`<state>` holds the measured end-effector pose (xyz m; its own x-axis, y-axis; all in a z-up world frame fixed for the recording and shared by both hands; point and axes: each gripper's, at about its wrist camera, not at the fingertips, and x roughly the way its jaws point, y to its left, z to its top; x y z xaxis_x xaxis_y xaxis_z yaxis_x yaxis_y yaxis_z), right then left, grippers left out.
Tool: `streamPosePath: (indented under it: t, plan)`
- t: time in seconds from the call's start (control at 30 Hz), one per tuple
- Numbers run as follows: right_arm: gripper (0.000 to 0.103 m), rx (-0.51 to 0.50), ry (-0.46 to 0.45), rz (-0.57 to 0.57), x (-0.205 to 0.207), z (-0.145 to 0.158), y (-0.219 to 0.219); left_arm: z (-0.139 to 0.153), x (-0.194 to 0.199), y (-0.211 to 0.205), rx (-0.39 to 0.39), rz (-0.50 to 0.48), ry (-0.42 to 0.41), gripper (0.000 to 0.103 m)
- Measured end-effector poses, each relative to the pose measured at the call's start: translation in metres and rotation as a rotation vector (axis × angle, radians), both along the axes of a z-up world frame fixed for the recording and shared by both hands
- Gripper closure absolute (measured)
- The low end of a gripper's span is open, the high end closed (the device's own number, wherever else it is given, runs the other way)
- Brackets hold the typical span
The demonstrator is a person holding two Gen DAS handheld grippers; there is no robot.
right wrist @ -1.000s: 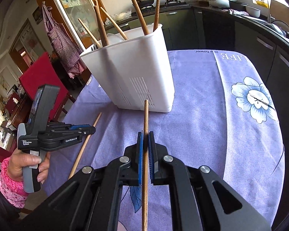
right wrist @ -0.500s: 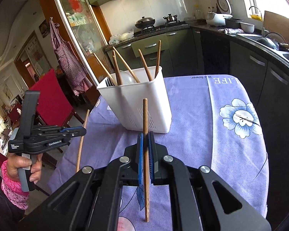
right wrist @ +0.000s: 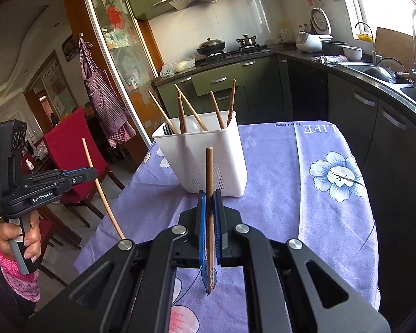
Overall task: Organize utensils
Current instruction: 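Carry both held chopsticks up over the white holder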
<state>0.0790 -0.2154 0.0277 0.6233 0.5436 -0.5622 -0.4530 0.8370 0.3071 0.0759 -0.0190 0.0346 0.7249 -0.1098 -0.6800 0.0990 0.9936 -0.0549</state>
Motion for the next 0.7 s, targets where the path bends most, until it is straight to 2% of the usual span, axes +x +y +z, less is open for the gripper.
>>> streamPosePath:
  t: [0.3,0.7]
  plan:
    - [0.097,0.0,-0.026,0.011,-0.005,0.009,0.001,0.011,-0.005,-0.001,-0.004,-0.008,-0.023,0.098]
    - [0.097,-0.014,-0.104,0.042,-0.005,0.045,0.009,0.04,0.005,-0.005,-0.023,-0.038,-0.051,0.098]
